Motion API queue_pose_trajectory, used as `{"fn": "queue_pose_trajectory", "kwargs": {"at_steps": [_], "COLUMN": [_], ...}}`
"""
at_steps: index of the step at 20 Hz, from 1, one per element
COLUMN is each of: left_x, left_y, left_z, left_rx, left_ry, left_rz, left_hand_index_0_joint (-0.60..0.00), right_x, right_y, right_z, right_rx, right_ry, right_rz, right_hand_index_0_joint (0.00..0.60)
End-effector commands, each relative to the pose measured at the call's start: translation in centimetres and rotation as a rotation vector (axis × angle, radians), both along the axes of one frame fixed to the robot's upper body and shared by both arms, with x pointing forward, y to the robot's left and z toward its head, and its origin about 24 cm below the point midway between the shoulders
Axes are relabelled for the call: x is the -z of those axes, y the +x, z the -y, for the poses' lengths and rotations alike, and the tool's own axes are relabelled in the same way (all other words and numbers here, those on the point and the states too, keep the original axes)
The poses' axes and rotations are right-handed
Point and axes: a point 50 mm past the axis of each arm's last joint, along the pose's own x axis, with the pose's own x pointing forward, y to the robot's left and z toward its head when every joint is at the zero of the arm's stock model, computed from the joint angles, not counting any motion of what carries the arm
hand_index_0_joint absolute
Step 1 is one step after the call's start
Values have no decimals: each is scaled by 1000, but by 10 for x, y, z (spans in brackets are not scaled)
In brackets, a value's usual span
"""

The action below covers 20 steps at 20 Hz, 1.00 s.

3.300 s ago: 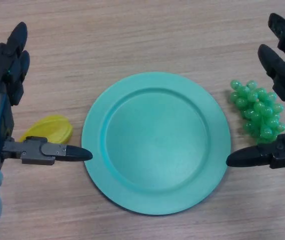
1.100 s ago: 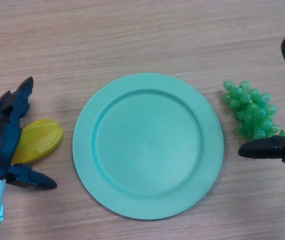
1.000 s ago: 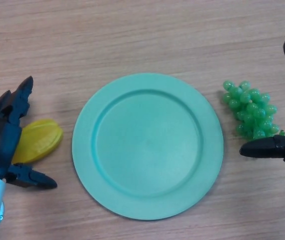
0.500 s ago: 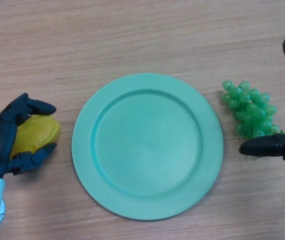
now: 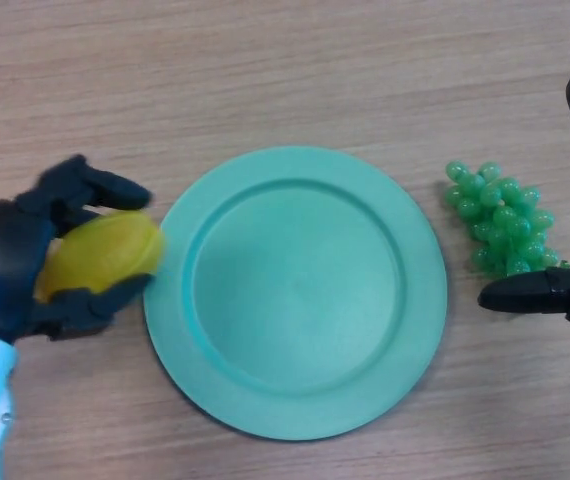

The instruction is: Pick up the yellow starfruit and place it on the plate

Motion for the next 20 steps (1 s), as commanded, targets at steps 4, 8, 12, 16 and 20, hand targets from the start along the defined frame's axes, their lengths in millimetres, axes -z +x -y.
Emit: {"fn": "queue_pose_trajectory", "kwargs": {"at_steps": [4,8,12,16,20], "left_x": [-12,1,2,5,1], "left_y": [-1,-1,7,9,10], "left_z": [37,52,53,54,50], "left_rx": [164,320,297,272,217], "left_ry": [-142,59,77,78,44], "left_rz": [-11,17,43,86,105], "left_hand_index_0_joint": [-600,-600,-600,-201,0], "right_x": [-29,-29,-28,-28,-28], "right_y": [-14,-16,-15,-15,-13], "right_z": [1,-1,-2,-3,-5], "right_rx": [-18,-29,-24,-28,-32], "right_ry": [24,11,-6,-13,-41], "right_rz": [192,185,184,179,181], "right_hand_index_0_joint": [0,0,0,0,0]}}
